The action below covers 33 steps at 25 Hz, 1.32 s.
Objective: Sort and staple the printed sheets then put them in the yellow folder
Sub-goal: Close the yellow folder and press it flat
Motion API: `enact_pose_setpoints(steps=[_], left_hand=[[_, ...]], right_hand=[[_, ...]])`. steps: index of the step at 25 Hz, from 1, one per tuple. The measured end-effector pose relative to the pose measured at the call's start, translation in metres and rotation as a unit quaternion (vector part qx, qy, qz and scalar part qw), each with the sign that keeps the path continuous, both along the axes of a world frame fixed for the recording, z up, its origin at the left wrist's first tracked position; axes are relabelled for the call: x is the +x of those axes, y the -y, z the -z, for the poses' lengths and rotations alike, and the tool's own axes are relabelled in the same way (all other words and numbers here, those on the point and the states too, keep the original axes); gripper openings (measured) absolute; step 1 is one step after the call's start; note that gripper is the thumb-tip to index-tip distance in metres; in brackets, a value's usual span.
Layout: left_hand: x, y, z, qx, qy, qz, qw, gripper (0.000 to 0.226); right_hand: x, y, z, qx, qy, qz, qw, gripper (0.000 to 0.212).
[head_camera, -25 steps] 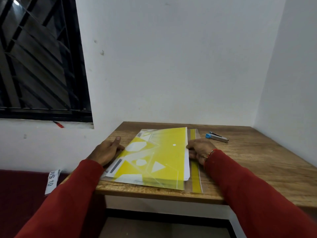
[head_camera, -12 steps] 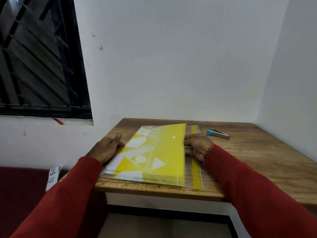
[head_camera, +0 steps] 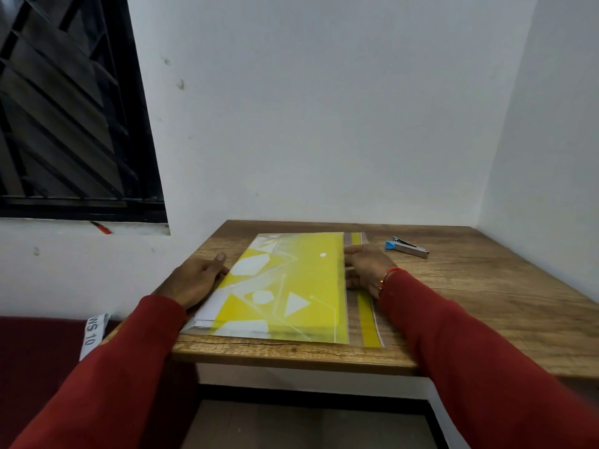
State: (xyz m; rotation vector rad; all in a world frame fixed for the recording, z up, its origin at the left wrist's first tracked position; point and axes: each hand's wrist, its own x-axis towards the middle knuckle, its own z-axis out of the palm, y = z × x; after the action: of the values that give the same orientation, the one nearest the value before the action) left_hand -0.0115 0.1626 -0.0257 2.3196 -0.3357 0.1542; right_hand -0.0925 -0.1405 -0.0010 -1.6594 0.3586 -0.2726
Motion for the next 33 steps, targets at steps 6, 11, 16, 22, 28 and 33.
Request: enact_pose_setpoints(steps=[6, 11, 16, 22, 28, 33], left_hand=[[-0.004, 0.000, 0.006, 0.082, 0.054, 0.096, 0.991, 0.042], [0.000, 0.001, 0.013, 0.155, 0.049, 0.119, 0.979, 0.045], [-0.008, 0.014, -0.014, 0.214, 0.074, 0.086, 0.970, 0.034], [0.012, 0.087, -0.047, 0.190, 0.139, 0.229, 0.945, 0.041], [0.019, 0.125, -0.001, 0.147, 0.092, 0.291, 0.941, 0.052], [0.021, 0.127, -0.001, 0.171, 0.125, 0.273, 0.938, 0.064]], right_hand=[[-0.007, -0.005, 0.001, -0.389, 0.306, 0.085, 0.864, 0.030], [-0.010, -0.028, 0.015, -0.595, 0.011, -0.215, 0.774, 0.071], [-0.009, -0.018, 0.021, -0.531, -0.063, -0.280, 0.797, 0.068], [-0.015, 0.031, 0.001, -0.402, 0.106, 0.089, 0.905, 0.027], [-0.030, 0.073, 0.015, -0.500, -0.226, 0.120, 0.827, 0.056], [-0.022, 0.068, 0.004, -0.256, -0.053, 0.044, 0.964, 0.023]])
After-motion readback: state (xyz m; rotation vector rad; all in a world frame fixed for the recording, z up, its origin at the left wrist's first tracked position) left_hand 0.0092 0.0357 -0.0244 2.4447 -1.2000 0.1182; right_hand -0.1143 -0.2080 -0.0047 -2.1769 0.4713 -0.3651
